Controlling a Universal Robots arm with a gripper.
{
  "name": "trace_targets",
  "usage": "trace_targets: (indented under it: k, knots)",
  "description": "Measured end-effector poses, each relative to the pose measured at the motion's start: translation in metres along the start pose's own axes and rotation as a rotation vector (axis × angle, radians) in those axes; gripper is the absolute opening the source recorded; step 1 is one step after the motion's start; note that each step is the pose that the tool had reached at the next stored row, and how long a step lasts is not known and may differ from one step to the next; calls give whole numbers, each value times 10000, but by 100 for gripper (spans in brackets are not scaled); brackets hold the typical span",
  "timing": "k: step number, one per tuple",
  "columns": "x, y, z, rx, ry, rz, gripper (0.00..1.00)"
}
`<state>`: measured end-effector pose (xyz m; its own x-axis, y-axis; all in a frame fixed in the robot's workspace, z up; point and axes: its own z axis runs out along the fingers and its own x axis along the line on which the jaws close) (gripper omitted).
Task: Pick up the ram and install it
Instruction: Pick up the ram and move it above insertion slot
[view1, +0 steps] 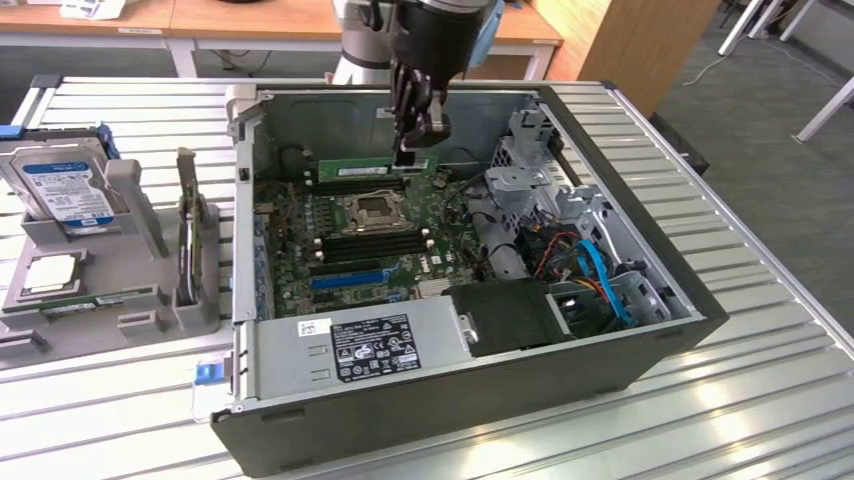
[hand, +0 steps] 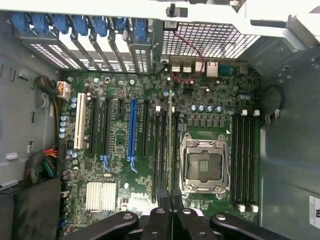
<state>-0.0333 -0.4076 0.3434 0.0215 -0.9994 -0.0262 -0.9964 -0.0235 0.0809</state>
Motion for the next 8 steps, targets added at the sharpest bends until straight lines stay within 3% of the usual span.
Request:
trace_targets:
  k: [8]
  knots:
    - [3,-10,121,1,0,0,12]
